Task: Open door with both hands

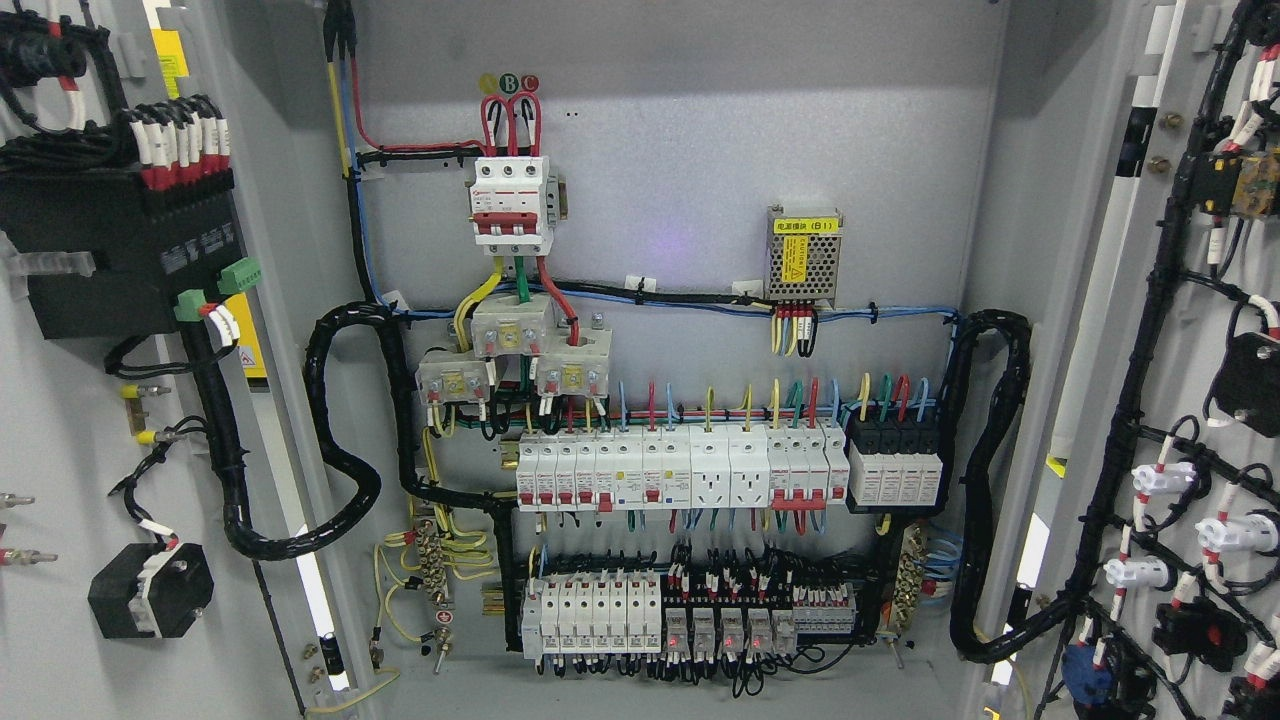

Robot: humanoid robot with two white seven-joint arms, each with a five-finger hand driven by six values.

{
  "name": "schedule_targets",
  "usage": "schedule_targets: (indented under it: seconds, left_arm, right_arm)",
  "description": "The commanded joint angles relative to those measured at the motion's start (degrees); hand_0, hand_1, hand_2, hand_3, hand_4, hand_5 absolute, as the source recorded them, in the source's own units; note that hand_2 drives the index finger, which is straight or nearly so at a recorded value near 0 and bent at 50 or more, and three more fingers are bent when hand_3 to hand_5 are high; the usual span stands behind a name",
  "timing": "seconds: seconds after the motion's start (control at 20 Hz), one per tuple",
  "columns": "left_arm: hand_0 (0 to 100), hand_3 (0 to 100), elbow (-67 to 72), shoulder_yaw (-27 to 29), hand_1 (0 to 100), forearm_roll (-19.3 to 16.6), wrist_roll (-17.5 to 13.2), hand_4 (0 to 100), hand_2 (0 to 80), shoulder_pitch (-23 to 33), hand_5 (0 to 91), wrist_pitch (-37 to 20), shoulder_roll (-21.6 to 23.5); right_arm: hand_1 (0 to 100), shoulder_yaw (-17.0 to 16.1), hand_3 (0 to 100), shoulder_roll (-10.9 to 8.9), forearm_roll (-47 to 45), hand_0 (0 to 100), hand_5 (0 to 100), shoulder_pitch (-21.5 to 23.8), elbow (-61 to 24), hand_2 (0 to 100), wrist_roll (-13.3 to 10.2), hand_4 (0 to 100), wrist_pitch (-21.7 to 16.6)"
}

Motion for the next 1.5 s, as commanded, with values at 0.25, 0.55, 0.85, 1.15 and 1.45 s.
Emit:
schedule_targets:
  seconds: [0.25, 0.55, 0.85, 1.15, 1.45]
  left_arm:
    - [7, 7, 2.9, 10.8, 11, 8.9, -4.4, 0, 4.3, -1.7, 0.0, 7.5, 4.5]
    - [7, 11, 8.7, 14.0, 11, 9.6, -9.1, 3, 5.2, -2.8, 0.0, 7.9, 6.8]
    - [7, 13, 14.8, 15.3, 11, 13.1, -9.3, 4, 6.5, -3.9, 0.0, 9.0, 11.2]
    - [7, 13, 18.4, 15.3, 12, 13.6, -9.3, 4, 6.4, -5.8, 0.0, 9.9, 13.9]
    - [7, 15, 22.2, 15.3, 12, 16.5, -9.3, 6, 8.1, -7.3, 0.0, 12.1, 18.1]
  right_arm:
    - [11, -4.0, 0, 0.81, -5.0, 21, 0, 0.5, 0.8, 0, 0.3, 0, 1.9]
    - [11, -5.8, 0, 0.73, -5.3, 21, 0, 0.5, 1.6, 0, 0.3, 0, 2.1]
    - [11, -6.5, 0, 0.46, -5.3, 21, 0, 0.3, 1.7, 0, 0.3, 0, 2.1]
    - [11, -7.9, 0, 0.46, -5.7, 21, 0, 0.3, 2.1, 0, 0.3, 0, 2.1]
    - [11, -8.9, 0, 0.73, -5.8, 21, 0, 0.4, 2.7, 0, 0.3, 0, 2.1]
